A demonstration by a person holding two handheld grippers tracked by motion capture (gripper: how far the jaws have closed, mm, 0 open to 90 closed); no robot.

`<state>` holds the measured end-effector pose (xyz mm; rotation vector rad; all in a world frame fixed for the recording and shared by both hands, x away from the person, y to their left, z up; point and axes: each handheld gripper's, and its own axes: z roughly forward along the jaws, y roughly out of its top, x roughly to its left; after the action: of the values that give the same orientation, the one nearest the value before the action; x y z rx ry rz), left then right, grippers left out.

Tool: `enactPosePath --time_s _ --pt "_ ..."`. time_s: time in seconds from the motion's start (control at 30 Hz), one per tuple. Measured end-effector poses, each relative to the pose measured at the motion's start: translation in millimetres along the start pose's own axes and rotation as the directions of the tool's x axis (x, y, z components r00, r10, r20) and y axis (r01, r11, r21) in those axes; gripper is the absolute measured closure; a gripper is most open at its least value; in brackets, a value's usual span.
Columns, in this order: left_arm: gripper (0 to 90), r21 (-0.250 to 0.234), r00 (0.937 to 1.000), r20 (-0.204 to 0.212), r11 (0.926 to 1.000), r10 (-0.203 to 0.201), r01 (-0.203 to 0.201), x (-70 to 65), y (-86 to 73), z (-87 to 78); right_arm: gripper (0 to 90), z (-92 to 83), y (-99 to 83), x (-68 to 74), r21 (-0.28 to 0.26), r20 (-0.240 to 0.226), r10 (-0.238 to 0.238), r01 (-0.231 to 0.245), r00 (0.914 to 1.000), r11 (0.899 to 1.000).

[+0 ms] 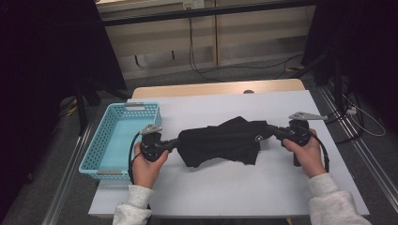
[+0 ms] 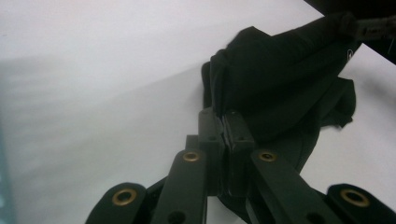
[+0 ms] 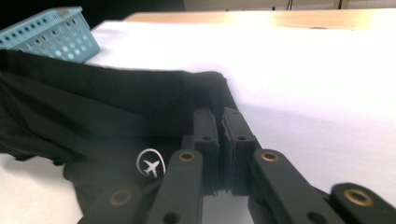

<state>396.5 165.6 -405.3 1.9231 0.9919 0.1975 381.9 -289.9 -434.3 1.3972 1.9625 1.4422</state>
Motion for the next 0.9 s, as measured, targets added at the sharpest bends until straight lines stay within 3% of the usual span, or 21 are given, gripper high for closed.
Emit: enactPosePath --time_s 0.23,0.37,0.53,0.6,0.73,0.9 --pt "87.2 0.028 0.9993 0.031 0.9994 0.019 -0.02 -7.8 -0.8 14.7 85.6 -18.6 -2.7 -1.8 0.0 0.04 -0.024 0.024 0.9989 1.0" --pt "87.0 0.053 0.9987 0.046 0.9982 0.023 -0.026 -10.7 -3.2 23.7 85.6 -26.2 -7.6 -6.2 0.005 0.048 -0.002 0.002 0.9988 1.0" --pt "85.5 0.079 0.9987 0.034 0.9961 0.037 -0.04 -13.6 -5.6 33.3 85.2 -29.7 -14.1 -9.2 0.035 0.061 -0.027 0.025 0.9978 0.999" --pt "81.7 0.076 0.9994 0.028 0.9968 0.023 -0.025 -13.9 -6.8 37.0 85.0 -26.3 -17.3 -10.2 0.046 0.067 -0.019 0.016 0.9976 0.999" --pt "64.2 0.057 0.9989 -0.014 0.9974 0.044 -0.043 -13.8 -8.2 42.3 84.3 -14.0 -22.8 -12.7 0.095 0.092 -0.011 0.002 0.9957 0.995" --pt "55.0 0.044 0.9998 -0.021 0.999 0.002 -0.001 -11.5 -7.8 41.9 84.7 -13.7 -22.6 -14.3 0.101 0.107 -0.019 0.008 0.9941 0.995"
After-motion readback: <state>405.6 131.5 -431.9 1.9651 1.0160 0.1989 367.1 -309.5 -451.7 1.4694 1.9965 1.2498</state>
